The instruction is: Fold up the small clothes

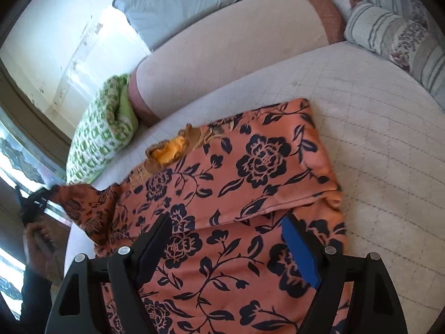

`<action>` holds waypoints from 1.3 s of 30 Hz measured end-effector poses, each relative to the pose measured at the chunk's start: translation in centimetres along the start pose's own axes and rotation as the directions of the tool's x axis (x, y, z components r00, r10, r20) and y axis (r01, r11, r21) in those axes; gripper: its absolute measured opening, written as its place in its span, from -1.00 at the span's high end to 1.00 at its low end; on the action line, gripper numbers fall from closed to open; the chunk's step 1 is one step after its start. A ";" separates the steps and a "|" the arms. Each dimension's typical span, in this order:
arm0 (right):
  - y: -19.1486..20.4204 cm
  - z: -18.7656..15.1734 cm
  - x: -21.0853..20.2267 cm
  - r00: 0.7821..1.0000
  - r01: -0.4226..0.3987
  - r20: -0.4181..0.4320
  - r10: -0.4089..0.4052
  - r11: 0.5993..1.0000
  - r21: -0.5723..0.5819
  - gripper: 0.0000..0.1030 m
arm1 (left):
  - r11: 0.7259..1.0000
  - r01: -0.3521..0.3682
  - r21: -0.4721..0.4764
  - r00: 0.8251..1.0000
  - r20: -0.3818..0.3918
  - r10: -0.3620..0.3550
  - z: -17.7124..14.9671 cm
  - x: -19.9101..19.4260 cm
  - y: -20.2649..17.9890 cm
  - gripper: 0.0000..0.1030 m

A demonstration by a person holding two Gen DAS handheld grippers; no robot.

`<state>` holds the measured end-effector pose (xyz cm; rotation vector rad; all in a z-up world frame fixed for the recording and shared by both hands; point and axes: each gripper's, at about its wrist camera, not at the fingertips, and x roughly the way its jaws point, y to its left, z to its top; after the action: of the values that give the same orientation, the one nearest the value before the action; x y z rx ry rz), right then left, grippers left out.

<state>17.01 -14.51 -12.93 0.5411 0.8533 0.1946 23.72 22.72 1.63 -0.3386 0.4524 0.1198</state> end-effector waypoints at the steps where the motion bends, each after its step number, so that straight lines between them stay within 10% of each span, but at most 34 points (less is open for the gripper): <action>1: -0.3 0.0 -0.4 1.000 -0.002 0.008 0.002 1.000 0.015 -0.62 | 0.995 0.066 0.069 0.997 0.021 -0.068 -0.1 -1.4 -3.6 0.91; 4: -1.1 -0.1 -1.5 1.000 -0.013 0.026 0.011 0.999 0.042 -0.62 | 0.937 0.293 0.192 0.956 -0.045 -0.290 -2.8 -3.7 -13.8 0.87; 6: -1.5 -0.2 -2.2 1.000 -0.018 0.024 0.016 0.998 0.060 -0.62 | 0.872 0.427 0.240 0.902 -0.183 -0.392 -6.3 -3.1 -18.7 -0.05; 8: -1.8 0.0 -2.6 0.999 -0.030 0.024 0.028 0.996 0.079 -0.66 | 0.838 0.473 0.273 0.870 -0.297 -0.395 -10.2 -1.8 -21.1 -0.51; 11: -2.0 0.7 -2.8 0.998 -0.050 0.029 0.047 0.994 0.097 -0.71 | 0.864 0.434 0.257 0.867 -0.381 -0.322 -13.7 -0.8 -18.8 -0.51; 16: -1.9 2.5 -0.3 0.995 -0.099 -0.003 0.100 0.986 0.134 -0.74 | 0.967 0.103 0.233 0.949 -0.314 -0.025 -14.0 -0.9 -6.6 -0.50; 21: -0.5 5.2 5.4 0.996 -0.051 -0.072 0.059 0.992 0.116 -0.74 | 0.983 -0.002 0.183 0.908 -0.411 0.078 -16.0 1.0 0.7 -0.50; 26: 0.9 5.3 11.3 0.970 0.123 -0.209 -0.120 0.992 -0.001 -0.65 | 0.989 -0.004 0.146 0.905 -0.421 0.066 -17.0 2.7 1.7 -0.33; 30: 3.8 4.9 12.4 0.943 0.182 -0.250 -0.219 0.969 -0.165 0.62 | 0.987 0.001 0.158 0.891 -0.449 0.071 -17.9 3.1 1.8 0.40; 37: 6.7 5.3 6.8 0.978 0.147 -0.123 -0.171 0.972 -0.182 0.67 | 0.994 -0.016 0.106 0.909 -0.413 0.058 -16.9 2.8 2.3 0.73; 39: 5.5 4.2 8.8 0.957 0.190 -0.185 -0.223 0.965 -0.183 0.30 | 0.994 -0.033 0.100 0.895 -0.439 0.073 -17.5 3.6 2.8 0.64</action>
<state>26.18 -8.09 -13.62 0.2772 1.0771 0.1274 19.29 19.38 -15.58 -0.2634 0.9183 0.0741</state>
